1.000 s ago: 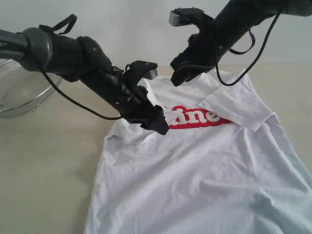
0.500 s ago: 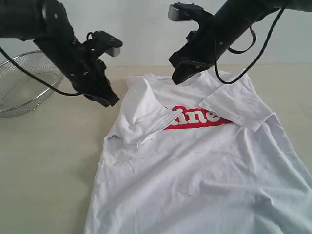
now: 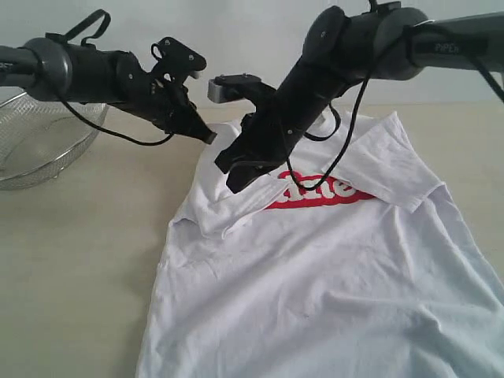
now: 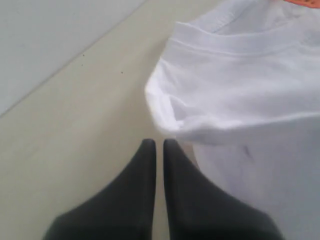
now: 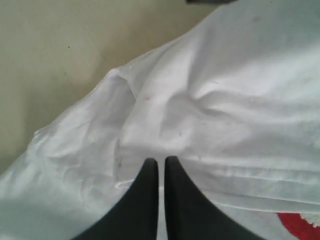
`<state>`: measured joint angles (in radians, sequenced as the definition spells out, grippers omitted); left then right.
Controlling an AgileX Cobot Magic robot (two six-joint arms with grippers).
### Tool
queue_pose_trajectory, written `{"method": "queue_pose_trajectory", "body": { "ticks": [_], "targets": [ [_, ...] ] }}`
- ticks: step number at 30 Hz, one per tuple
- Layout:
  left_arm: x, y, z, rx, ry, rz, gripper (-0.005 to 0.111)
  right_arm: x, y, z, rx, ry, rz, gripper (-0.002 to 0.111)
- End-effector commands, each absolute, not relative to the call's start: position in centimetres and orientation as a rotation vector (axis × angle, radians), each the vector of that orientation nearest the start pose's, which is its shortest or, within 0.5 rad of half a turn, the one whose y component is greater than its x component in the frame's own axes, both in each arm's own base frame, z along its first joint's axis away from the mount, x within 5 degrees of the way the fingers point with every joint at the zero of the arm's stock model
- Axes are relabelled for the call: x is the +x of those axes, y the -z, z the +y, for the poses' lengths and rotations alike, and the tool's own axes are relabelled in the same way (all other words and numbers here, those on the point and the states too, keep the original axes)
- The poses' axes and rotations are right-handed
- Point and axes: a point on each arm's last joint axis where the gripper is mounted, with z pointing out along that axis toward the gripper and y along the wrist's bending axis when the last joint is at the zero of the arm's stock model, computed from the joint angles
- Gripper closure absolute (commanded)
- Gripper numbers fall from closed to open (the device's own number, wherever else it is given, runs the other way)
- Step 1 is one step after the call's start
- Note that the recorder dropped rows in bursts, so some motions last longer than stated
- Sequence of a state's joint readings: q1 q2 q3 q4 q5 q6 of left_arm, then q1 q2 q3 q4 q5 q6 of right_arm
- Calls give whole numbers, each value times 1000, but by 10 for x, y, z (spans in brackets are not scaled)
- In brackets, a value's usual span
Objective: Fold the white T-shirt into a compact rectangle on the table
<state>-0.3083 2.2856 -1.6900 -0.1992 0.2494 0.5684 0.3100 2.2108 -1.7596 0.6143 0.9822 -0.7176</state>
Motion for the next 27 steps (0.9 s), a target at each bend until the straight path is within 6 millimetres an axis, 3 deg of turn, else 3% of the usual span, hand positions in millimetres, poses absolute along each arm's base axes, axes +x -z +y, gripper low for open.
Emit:
{"method": "queue_pose_trajectory", "body": {
  "ticks": [1,8,15,23,27],
  "targets": [
    [512,-137,-163,764,18,2132,102,432,-173,186,-964,-699,2576,108],
    [526,-124,-170,738,68,2168,102,442,-159,185,-904,-648,2558,108],
    [535,-129,-156,684,73,2170,102,446,-124,185,-866,-641,2626,108],
    [517,-123,-151,818,209,2433,102,447,-116,181,-887,-573,2650,108],
    [512,-134,-161,931,414,2388,102,445,-115,180,-897,-557,2671,108]
  ]
}}
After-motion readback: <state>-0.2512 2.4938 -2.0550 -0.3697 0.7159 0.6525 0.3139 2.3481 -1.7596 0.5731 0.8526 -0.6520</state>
